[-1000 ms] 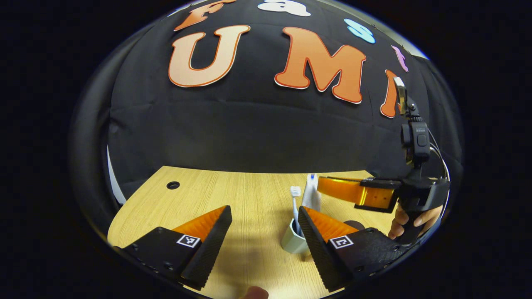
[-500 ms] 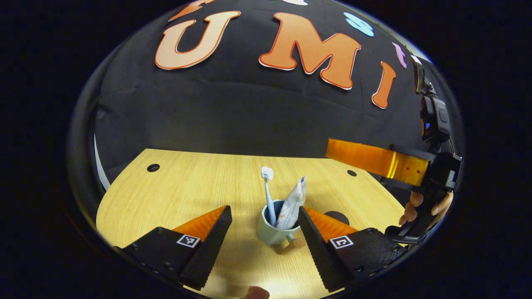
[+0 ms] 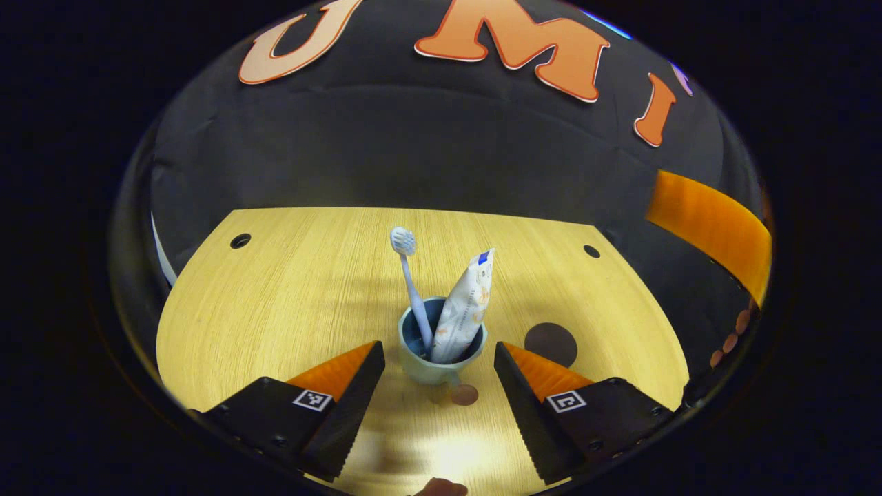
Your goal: Put the toothbrush and toothpaste on the desktop into the cup, then pick up the cup and place it on the coaster on the desktop.
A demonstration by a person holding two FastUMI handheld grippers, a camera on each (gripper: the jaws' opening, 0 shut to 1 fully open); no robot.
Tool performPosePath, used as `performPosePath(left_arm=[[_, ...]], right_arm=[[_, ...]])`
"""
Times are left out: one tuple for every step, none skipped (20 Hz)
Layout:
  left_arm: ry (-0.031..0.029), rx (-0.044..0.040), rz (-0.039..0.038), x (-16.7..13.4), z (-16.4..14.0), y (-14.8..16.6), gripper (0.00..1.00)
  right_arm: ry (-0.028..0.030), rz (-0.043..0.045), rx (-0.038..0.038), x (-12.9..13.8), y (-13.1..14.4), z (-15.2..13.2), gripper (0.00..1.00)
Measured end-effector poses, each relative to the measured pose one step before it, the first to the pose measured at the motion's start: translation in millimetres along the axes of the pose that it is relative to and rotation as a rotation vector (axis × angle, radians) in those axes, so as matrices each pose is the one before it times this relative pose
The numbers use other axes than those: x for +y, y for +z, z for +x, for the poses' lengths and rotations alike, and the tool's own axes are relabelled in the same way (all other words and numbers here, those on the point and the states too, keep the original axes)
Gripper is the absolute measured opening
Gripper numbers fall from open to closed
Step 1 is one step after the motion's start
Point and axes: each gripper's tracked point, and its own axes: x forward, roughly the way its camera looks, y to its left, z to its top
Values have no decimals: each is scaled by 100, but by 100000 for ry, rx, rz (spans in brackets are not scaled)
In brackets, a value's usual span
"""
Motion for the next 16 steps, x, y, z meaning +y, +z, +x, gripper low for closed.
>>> performPosePath(left_arm=[[1309,2491,-117,-22,332,-227,96],[452,2355,-703,-191,450,-57,96],[644,2883,-1092,-120,345,-347,94],[435,2394,-1582,-268,319,-229,96],[113,2045,-1056,-283,469,-212,96],[-295,2112,-871,-443,339,-178,96],[2681,1223,518,321,-21,-87,96],[1639,625,248,83,310,118,96],[1728,1180,-77,105,304,-144,95],[1091,1555,-1078,7,118,-204,95],[394,1875,-797,-85,264,-389,95],[819,1675,-864,-29,104,-266,94],[1145,1206,-394,72,206,-46,94],[1745,1075,-386,245,64,-145,92],[664,1328,-484,15,106,-272,90],[811,1472,-132,-13,53,-136,84]], right_arm=[[283,-1019,-651,-93,-98,-845,83],[-351,-1822,-266,-300,-221,-781,84],[-1248,-2175,-328,-613,-200,-810,84],[-1398,-2053,-384,-547,-113,-654,84],[-2396,-1034,88,-791,-341,-563,85],[-1673,-209,-201,-545,-150,-625,86],[290,-333,-615,-114,-166,-701,86],[253,-266,-517,42,59,-368,86],[-49,-448,-201,-248,-172,-311,86],[-429,-443,-207,-326,-273,-410,86],[-217,-249,-83,-364,-280,-598,86],[-37,119,-128,-276,-148,-271,86],[201,494,-187,-276,-79,-275,86],[-19,461,-115,-193,-57,-334,86],[79,159,-294,-236,-122,-225,86],[-5,-71,15,-189,-130,-317,86]])
